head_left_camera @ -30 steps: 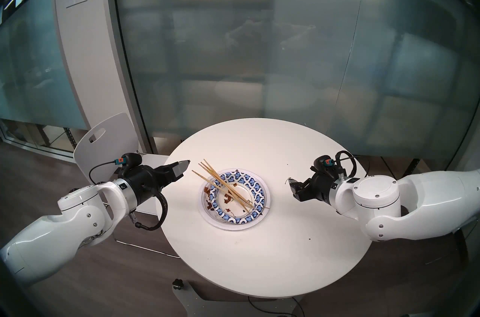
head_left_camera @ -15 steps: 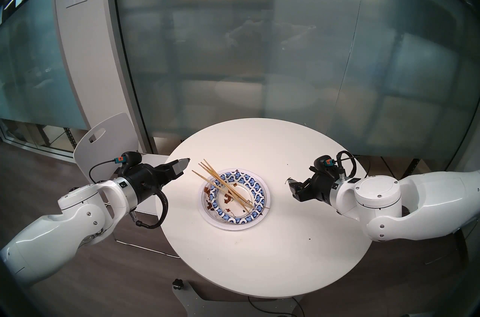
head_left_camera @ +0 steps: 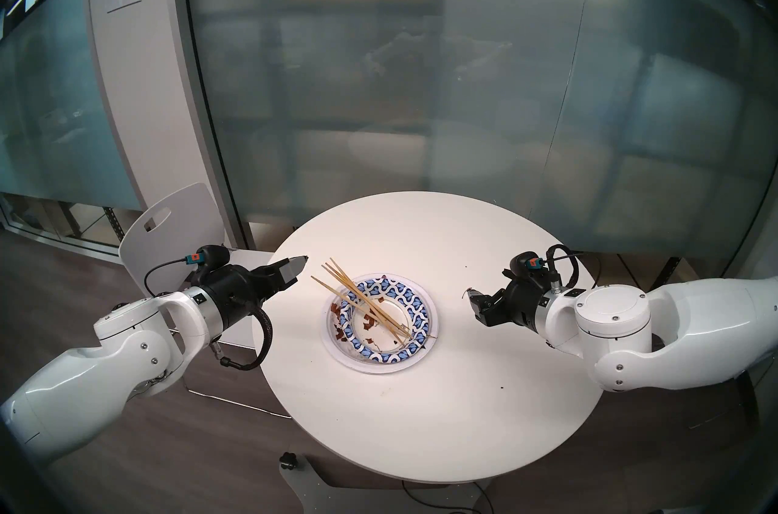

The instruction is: Stack the plates into one stack

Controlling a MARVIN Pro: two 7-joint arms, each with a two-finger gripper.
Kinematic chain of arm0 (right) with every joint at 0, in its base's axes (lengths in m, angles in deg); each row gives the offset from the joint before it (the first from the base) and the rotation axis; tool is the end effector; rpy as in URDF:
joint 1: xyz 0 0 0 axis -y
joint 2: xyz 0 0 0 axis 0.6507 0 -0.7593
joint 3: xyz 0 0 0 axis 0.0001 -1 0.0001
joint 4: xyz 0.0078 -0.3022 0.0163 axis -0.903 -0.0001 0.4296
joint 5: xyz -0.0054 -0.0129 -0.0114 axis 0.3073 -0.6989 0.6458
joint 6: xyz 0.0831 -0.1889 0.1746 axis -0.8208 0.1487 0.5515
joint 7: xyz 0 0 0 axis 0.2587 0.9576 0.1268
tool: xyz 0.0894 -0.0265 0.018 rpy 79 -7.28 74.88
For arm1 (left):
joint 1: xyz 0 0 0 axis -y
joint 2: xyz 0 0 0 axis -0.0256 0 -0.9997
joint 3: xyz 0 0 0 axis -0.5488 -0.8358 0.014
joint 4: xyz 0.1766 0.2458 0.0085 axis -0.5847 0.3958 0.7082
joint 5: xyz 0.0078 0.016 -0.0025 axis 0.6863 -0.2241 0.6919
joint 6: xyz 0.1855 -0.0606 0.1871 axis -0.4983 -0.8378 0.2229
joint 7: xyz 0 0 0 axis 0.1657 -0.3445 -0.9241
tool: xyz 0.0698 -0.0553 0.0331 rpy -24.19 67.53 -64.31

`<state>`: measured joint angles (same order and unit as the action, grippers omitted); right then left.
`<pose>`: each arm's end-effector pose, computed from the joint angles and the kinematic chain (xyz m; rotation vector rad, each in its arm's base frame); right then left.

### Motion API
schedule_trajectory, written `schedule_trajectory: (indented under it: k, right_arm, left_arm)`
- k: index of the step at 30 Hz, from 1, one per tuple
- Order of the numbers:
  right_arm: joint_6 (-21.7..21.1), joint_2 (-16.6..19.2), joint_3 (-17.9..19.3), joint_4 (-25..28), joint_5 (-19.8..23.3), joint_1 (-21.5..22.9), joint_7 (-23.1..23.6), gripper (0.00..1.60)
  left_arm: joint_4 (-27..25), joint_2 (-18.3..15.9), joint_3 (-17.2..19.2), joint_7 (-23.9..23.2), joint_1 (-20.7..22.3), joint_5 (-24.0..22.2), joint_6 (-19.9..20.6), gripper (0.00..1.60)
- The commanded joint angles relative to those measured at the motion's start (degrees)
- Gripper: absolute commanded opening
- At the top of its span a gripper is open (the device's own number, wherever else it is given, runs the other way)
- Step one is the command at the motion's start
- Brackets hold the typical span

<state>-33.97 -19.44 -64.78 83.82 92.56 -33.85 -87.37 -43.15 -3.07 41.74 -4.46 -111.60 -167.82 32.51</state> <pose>0.3139 -0.0550 -0.1771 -2.6336 -0.6709 -1.5540 0.2800 0.1022 -0.2105 2.0999 0.1064 1.4182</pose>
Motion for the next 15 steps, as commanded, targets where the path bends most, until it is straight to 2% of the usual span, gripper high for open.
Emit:
schedule_trajectory:
  k: [1, 15]
  right_arm:
    - [0.36, -0.07, 0.57, 0.06, -0.01, 0.43, -0.03, 1.60]
    - [0.35, -0.07, 0.59, 0.06, -0.02, 0.41, -0.05, 1.60]
  left_arm:
    - [-0.80, -0.23, 0.55, -0.04, 0.32, 0.15, -0.15, 1.60]
    - [-0.80, -0.32, 0.51, -0.02, 0.33, 0.10, -0.22, 1.60]
